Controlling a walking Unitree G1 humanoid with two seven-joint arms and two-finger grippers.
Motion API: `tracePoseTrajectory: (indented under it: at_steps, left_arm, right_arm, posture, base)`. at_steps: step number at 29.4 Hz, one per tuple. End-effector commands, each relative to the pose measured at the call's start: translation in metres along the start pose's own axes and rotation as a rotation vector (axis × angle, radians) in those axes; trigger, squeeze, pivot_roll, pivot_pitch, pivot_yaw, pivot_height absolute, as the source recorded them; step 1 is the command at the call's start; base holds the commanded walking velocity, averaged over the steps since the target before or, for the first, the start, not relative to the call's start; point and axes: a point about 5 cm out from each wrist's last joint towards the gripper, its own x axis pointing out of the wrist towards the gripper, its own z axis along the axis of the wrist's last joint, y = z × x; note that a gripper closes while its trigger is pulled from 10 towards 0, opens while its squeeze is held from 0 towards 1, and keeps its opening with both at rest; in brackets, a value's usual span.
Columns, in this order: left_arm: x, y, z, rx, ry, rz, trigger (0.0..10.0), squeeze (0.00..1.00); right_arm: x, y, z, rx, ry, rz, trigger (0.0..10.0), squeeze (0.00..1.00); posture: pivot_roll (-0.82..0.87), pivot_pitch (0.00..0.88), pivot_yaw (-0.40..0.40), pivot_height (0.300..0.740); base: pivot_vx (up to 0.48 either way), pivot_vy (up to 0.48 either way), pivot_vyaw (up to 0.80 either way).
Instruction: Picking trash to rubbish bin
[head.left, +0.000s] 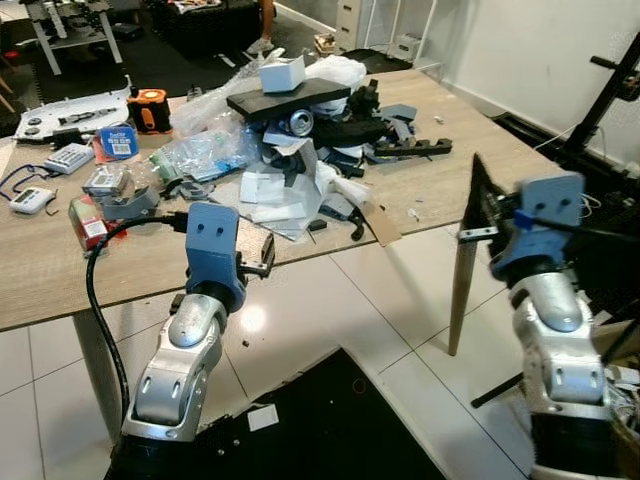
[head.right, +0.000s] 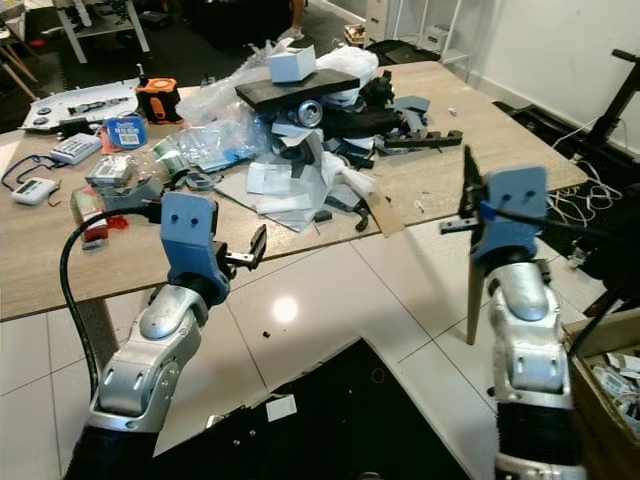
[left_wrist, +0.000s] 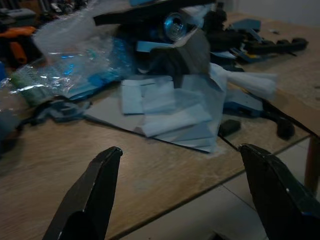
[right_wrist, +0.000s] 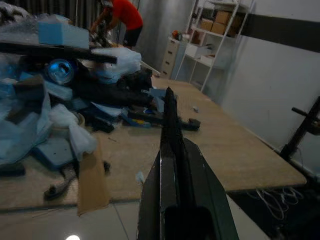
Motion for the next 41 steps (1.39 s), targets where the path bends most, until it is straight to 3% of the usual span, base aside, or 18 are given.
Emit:
tracePoseTrajectory:
  at_steps: [1,7,15,26,35,41]
  left_arm:
    - [-0.003,-0.011,-0.005,-0.009,0.01,-0.016,10.0,0.0]
    - [-0.01,-0.021,-0.007,-0.002,0.002,-0.066,10.0,0.0]
    - [-0.012,-0.031,-0.003,-0.026,-0.023,-0.146,10.0,0.0]
    - [-0.013,-0.037,-0.001,-0.025,-0.032,-0.186,10.0,0.0]
    - [-0.019,-0.044,-0.004,-0.051,-0.009,-0.292,10.0,0.0]
    - [-0.017,-0.043,-0.006,-0.009,0.003,-0.265,10.0,0.0]
  right_arm:
    - [-0.006,0.003,-0.003,-0.011,0.027,-0.017,10.0,0.0]
    - [-0.014,0.009,-0.01,-0.031,0.062,-0.042,10.0,0.0]
    - [-0.026,-0.005,-0.017,-0.059,0.112,-0.132,10.0,0.0]
    - [-0.026,-0.014,-0.015,-0.072,0.115,-0.173,10.0,0.0]
    - [-0.028,-0.011,-0.023,-0.028,0.156,-0.172,10.0,0.0]
    - [-0.031,-0.008,-0.032,0.017,0.201,-0.168,10.0,0.0]
  posture:
    - [0.01,0.093,-0.05,0.74]
    - [0.02,0.094,-0.059,0.74]
    - [0.02,0.095,-0.046,0.74]
    - [0.01,0.092,-0.04,0.74]
    - [0.02,0.09,-0.041,0.74]
    - [0.02,0.088,-0.038,0.74]
  base:
    - [0.0,0.0,-0.8]
    - [0.0,0.0,-0.8]
    - [0.0,0.0,-0.8]
    - [0.0,0.0,-0.8]
    - [0.0,0.0,-0.8]
    - [0.0,0.0,-0.8]
